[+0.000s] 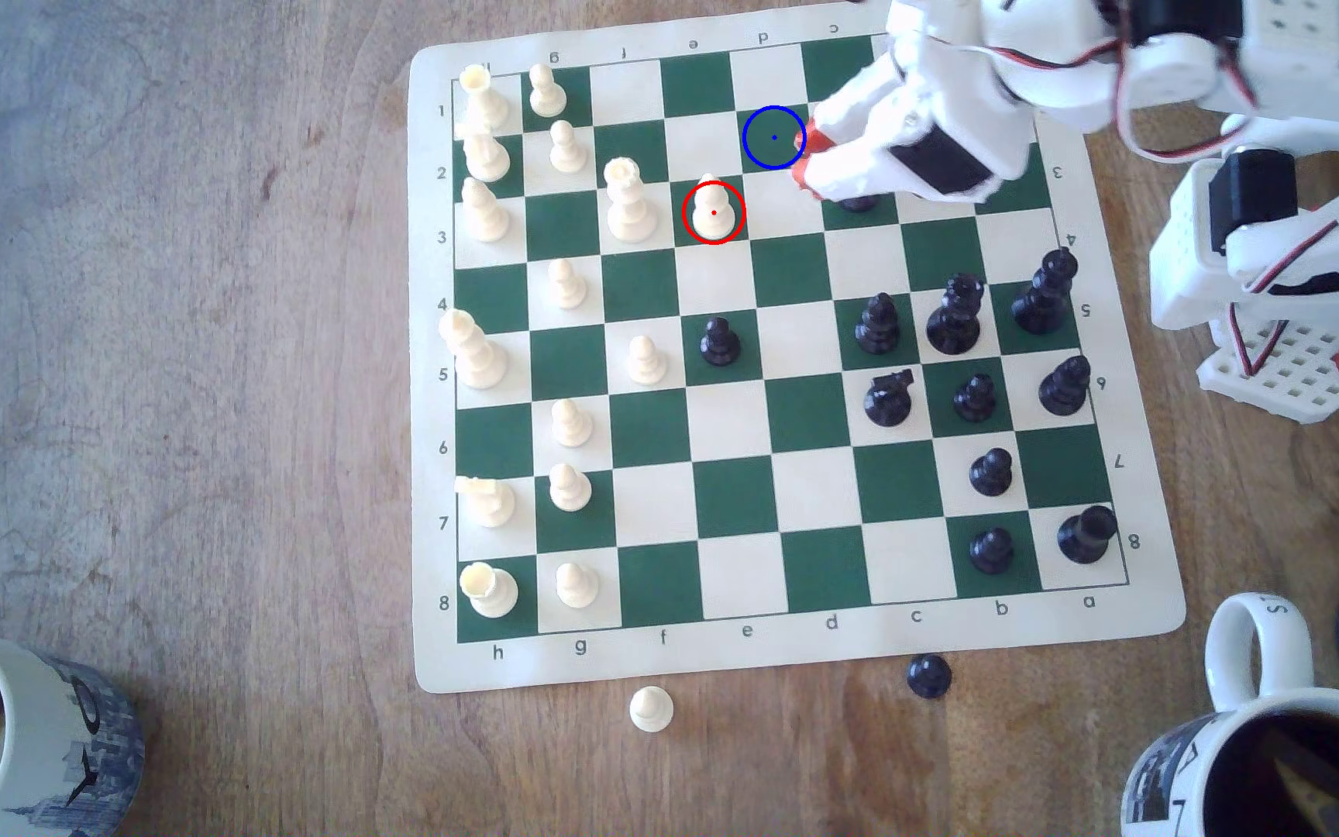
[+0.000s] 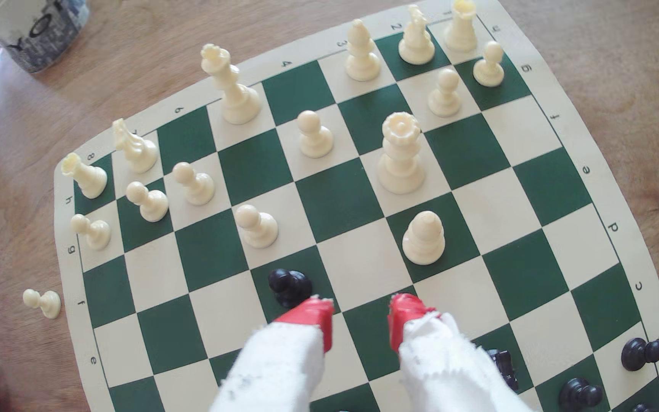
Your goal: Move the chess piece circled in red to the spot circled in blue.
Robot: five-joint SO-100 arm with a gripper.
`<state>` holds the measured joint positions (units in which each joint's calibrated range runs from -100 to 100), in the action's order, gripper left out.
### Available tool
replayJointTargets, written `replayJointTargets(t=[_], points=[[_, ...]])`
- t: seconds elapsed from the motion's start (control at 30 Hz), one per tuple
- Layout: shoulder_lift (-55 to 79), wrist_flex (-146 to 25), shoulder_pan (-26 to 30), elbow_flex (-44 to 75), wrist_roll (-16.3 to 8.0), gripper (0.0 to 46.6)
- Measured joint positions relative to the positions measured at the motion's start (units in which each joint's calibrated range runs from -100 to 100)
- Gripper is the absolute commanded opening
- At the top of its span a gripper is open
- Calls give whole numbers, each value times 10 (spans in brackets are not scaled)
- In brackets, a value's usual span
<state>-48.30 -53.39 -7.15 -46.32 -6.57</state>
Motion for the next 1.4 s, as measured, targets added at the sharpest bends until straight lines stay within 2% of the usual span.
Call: replayJointTargets(t=[0.2, 0.37, 0.47, 0.6, 1.4], points=[[106, 0, -34, 66, -3, 135], [165, 7, -32, 99, -1, 142], [220, 20, -50, 127, -2, 146], [272, 34, -60, 147, 6, 149], [428, 110, -58, 172, 10, 148]])
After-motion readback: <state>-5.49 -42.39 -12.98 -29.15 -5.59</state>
